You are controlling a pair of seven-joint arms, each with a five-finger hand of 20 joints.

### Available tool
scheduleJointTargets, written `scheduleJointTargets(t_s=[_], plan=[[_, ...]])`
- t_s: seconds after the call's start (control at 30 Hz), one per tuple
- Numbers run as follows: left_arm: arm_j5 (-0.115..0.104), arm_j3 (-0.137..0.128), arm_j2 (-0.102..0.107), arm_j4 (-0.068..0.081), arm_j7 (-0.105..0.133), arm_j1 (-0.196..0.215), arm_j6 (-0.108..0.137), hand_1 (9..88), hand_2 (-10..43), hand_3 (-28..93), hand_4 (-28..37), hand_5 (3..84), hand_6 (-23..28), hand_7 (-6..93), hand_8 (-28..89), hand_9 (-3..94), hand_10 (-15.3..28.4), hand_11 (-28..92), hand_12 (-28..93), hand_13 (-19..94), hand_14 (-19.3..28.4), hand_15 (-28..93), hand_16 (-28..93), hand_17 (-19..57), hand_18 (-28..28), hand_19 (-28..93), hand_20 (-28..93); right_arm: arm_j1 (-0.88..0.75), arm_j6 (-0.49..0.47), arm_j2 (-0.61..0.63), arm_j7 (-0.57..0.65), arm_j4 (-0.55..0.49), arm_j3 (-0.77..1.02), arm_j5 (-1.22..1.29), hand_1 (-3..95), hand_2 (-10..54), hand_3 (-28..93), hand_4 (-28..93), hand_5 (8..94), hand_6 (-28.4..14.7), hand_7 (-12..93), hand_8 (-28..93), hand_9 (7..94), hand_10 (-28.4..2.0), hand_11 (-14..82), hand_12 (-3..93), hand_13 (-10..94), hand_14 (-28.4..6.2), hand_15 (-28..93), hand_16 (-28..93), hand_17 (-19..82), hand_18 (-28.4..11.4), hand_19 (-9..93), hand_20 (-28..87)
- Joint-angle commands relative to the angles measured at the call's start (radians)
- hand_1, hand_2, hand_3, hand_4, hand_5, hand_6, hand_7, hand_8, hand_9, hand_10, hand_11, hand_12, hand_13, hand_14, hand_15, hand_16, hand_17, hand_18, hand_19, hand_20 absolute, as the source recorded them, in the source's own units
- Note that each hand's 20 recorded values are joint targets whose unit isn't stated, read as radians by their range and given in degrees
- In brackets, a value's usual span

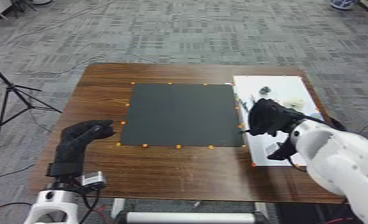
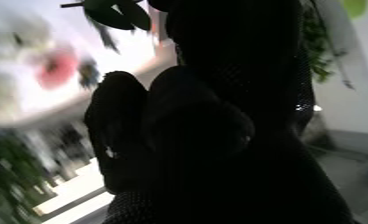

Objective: Arrange flowers

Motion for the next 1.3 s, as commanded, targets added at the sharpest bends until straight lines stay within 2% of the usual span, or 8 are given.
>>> scheduleJointTargets(t_s=[0.03, 0.13, 0.57, 0.7, 0.8, 0.87, 0.97, 1.3], plan=[[-0.023, -0.014, 0.009, -0.014, -0.036, 0.02, 0.033, 30.3, -2.8, 69, -18.6, 58.3, 2.5, 21.5, -8, 59.2, 14.8, 28, 16, 49, 18.6, 39, 0, 3.5, 17.0, 33, 31, 0.226, -0.023, -0.187, 0.176, 0.133, -0.099, 0.393, 92.0, -9.5, -28, 52, 73.7, -1.9, 36, 27, 90.3, -8.1, 32.5, 46.3, 94, -1.7, 62, 32, 74, -6.1, 93, 49], [0.011, -0.019, 0.016, -0.002, -0.048, 0.016, 0.041, 30.2, -2.3, 69, -18.9, 58.4, 2.6, 21.3, -8, 59.3, 14.8, 28, 16, 49, 18.7, 39, 0, 3.4, 17.2, 34, 32, 0.278, 0.003, -0.231, 0.181, 0.151, -0.131, 0.413, 92.2, -9.5, -28, 53, 73.8, -2.2, 36, 26, 90.2, -8.2, 33.0, 46.0, 94, -1.6, 62, 31, 75, -5.9, 93, 48], [-0.01, -0.05, 0.036, -0.005, -0.07, 0.054, 0.12, 28.3, 1.8, 68, -22.3, 59.5, 2.7, 21.2, -8, 60.7, 14.9, 28, 16, 51, 18.9, 42, 0, 4.9, 17.3, 36, 32, 0.483, 0.007, -0.432, 0.257, 0.279, -0.295, 0.525, 91.6, -9.5, -26, 51, 74.4, -3.5, 38, 23, 90.6, -9.0, 34.2, 43.1, 94, -2.0, 62, 28, 75, -5.3, 93, 45], [0.006, -0.09, 0.033, 0.024, -0.069, 0.055, 0.158, 28.5, 5.8, 66, -24.1, 60.9, 2.7, 20.8, -8, 61.9, 15.0, 28, 16, 53, 19.3, 41, -1, 6.6, 17.5, 38, 32, 0.491, 0.025, -0.519, 0.292, 0.326, -0.31, 0.584, 89.0, -9.5, -19, 46, 74.5, -3.8, 38, 23, 90.3, -9.4, 34.5, 42.0, 94, -2.2, 62, 28, 75, -5.2, 93, 45], [-0.047, -0.119, 0.049, 0.052, -0.029, 0.049, 0.235, 28.3, 9.0, 67, -26.9, 62.2, 2.2, 20.7, -8, 63.3, 15.1, 27, 15, 54, 19.2, 37, -2, 8.1, 17.1, 36, 29, 0.493, 0.034, -0.565, 0.298, 0.363, -0.322, 0.593, 85.4, -9.5, -9, 39, 74.4, -4.0, 38, 23, 90.3, -9.5, 33.8, 41.7, 94, -2.1, 62, 28, 75, -4.9, 93, 44], [-0.117, -0.133, 0.067, 0.067, 0.019, 0.041, 0.276, 26.5, 11.3, 68, -27.6, 62.6, 2.2, 20.6, -8, 63.5, 15.2, 26, 15, 54, 19.0, 35, -2, 8.5, 16.5, 35, 28, 0.491, 0.044, -0.592, 0.304, 0.379, -0.324, 0.593, 68.9, -9.5, 41, 2, 74.3, -4.1, 38, 23, 90.1, -9.7, 33.6, 41.7, 94, -2.1, 62, 28, 75, -4.9, 93, 44], [-0.16, -0.13, 0.089, 0.082, 0.063, 0.02, 0.339, 22.9, 17.3, 67, -28.1, 62.8, 2.1, 20.7, -8, 63.6, 15.3, 25, 15, 51, 18.8, 30, -2, 9.0, 15.4, 30, 25, 0.485, 0.064, -0.638, 0.321, 0.408, -0.319, 0.597, 67.5, -9.5, 45, -2, 74.3, -4.4, 38, 23, 90.3, -10.2, 32.6, 41.1, 94, -2.2, 61, 28, 75, -4.8, 93, 44], [-0.151, -0.052, 0.083, 0.103, 0.053, -0.051, 0.315, 20.8, 20.9, 66, -28.3, 62.6, 1.9, 20.9, -8, 63.5, 15.2, 25, 15, 51, 18.5, 30, 0, 8.5, 15.1, 29, 25, 0.446, 0.182, -0.756, 0.326, 0.519, -0.291, 0.512, 67.9, -9.5, 45, -4, 74.3, -5.1, 37, 22, 92.0, -11.9, 27.0, 36.9, 94, -2.3, 60, 27, 75, -4.3, 93, 40]])
